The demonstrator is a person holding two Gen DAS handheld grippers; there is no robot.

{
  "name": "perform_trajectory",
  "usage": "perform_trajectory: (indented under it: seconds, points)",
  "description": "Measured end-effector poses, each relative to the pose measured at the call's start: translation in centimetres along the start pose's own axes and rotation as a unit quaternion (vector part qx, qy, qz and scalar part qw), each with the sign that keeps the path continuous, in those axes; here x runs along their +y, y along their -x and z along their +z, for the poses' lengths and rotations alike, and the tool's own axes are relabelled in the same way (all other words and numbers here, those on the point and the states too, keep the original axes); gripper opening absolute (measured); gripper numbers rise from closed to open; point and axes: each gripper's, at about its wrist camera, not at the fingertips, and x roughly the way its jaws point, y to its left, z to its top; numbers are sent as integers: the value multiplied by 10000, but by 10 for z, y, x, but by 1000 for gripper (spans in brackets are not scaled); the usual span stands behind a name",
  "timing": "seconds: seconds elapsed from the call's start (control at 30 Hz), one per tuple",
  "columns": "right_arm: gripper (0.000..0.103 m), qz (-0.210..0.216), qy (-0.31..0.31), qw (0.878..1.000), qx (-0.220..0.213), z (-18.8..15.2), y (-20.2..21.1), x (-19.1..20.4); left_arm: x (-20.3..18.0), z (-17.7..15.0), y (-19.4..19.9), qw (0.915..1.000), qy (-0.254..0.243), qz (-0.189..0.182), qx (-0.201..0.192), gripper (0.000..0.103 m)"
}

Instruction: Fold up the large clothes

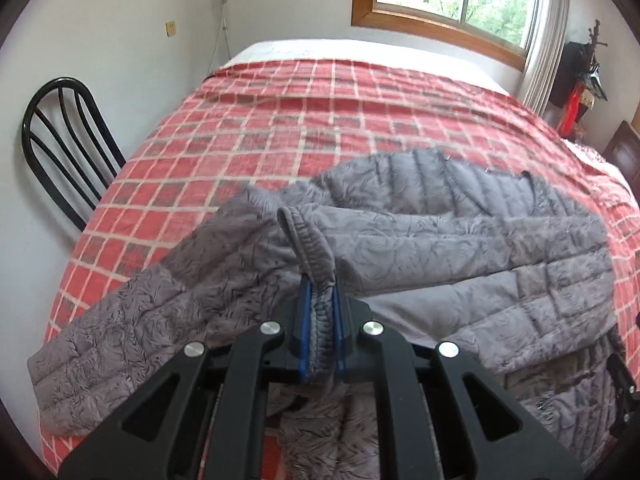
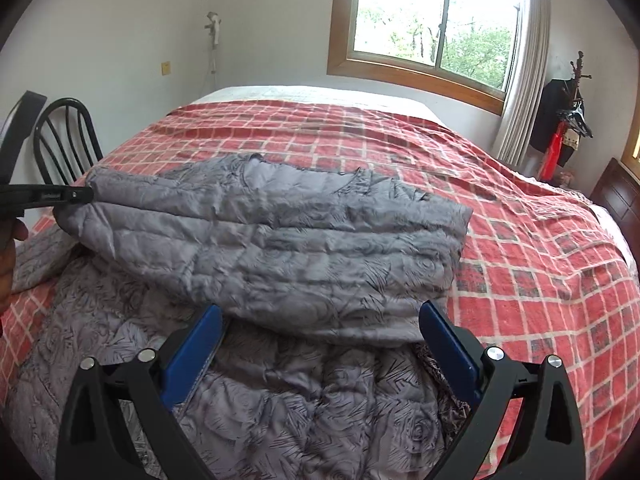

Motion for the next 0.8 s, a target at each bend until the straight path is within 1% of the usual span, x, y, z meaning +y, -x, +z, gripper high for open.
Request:
perform_trajectory:
  seconds: [0.13, 0.17, 0.2, 0.3, 0.33, 0.4, 0.43, 0.47, 0.5, 0.53, 0.57, 0.63, 0.67, 0.73, 0.8]
  points:
    - [99, 22, -5, 10000, 58, -3, -3, -1, 1, -11, -25, 9997, -37, -12, 228, 9]
    - [99, 22, -13, 10000, 68, -3, -4, -2, 1, -13, -27, 9996, -53, -43, 259, 15]
    - [99, 32, -26, 10000, 85, -4, -4, -3, 2, -14, -27, 9997, -51, -53, 245, 16]
    - [99, 81, -97, 9999, 89, -3, -5, -6, 10, -10, -4, 9998, 142, -87, -79, 23]
    - [99, 108, -129, 9998, 75, -3, -4, -7, 13, -7, 12, 9990, 262, -227, -269, 26]
    - [99, 172, -170, 9997, 19, -3, -2, -6, 10, -5, 27, 9975, 345, -493, -375, 29]
    - [99, 182, -172, 9997, 8, -2, -2, -5, 4, -5, 32, 9966, 294, -685, -360, 34]
    - [99, 193, -170, 9997, 6, -3, -2, -5, -3, -6, 31, 9952, 241, -913, -265, 38]
    - [99, 205, -172, 9996, 13, -4, -3, -4, -10, -7, 24, 9933, 209, -1136, -104, 39]
    - [99, 227, -183, 9996, 24, -5, -4, -4, -15, -10, 15, 9925, 179, -1212, 41, 39]
    - [99, 248, -193, 9995, 38, -6, -4, -3, -20, -13, 5, 9928, 134, -1181, 178, 39]
    - [99, 267, -205, 9994, 49, -9, -3, -3, -27, -21, -24, 9941, 80, -948, 523, 38]
    - [99, 281, -207, 9994, 59, -10, -2, -4, -28, -25, -34, 9939, 83, -919, 611, 38]
    - [99, 311, -169, 9994, 66, -12, 0, -4, -26, -27, -33, 9938, 81, -966, 543, 38]
    - [99, 322, -99, 9994, 53, -13, 1, -2, -16, -28, -22, 9918, 284, -1150, 485, 41]
